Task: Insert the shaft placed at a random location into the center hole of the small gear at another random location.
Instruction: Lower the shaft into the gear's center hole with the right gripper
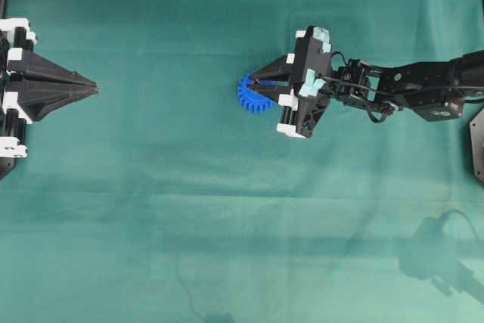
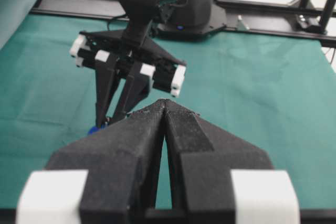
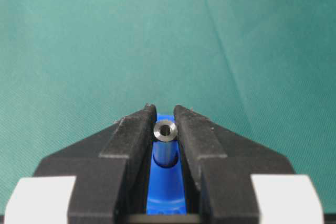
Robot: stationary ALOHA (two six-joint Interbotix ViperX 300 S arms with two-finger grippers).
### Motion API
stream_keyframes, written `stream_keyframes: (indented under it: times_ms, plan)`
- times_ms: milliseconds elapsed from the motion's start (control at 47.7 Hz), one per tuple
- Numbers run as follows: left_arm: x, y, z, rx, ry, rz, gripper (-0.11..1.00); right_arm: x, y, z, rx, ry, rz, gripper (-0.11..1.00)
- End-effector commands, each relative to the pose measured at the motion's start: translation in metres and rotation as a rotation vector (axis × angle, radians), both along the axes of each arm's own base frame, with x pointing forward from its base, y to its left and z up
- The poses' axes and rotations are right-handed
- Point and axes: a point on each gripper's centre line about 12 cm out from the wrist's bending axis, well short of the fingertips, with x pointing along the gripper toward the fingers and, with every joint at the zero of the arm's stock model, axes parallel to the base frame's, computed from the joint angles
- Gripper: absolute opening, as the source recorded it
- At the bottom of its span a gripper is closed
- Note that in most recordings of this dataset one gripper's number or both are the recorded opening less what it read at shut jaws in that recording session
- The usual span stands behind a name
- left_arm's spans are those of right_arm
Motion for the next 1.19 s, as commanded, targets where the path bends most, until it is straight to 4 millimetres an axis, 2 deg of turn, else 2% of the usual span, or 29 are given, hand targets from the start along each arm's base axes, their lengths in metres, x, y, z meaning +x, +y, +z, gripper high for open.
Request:
stream_keyframes:
  times_ms: [0, 461, 901, 964, 1132, 1174]
  plan:
    - [0.001, 0.0, 0.003, -0.001, -0.009, -0.001, 0.0, 0.005, 0.0, 0.008, -0.006, -0.038, -0.001, 0.25]
    - [0.001, 0.0, 0.003, 0.0, -0.008, -0.001, 0.0, 0.003, 0.002, -0.002, 0.008, -0.007, -0.009, 0.25]
    - [0.001, 0.0, 0.003, 0.0, -0.008, -0.001, 0.0, 0.004, 0.001, -0.001, 0.011, -0.013, -0.013, 0.26]
    - [0.001, -0.001, 0.003, 0.0, -0.006, -0.003, 0.0, 0.004, 0.001, 0.0, 0.012, -0.015, -0.014, 0.36]
    - [0.001, -0.001, 0.003, 0.0, -0.006, -0.003, 0.0, 0.007, 0.001, 0.01, 0.014, -0.041, -0.019, 0.85]
    - [0.001, -0.001, 0.003, 0.0, -0.006, -0.003, 0.0, 0.007, 0.001, 0.016, 0.014, -0.051, -0.018, 0.89]
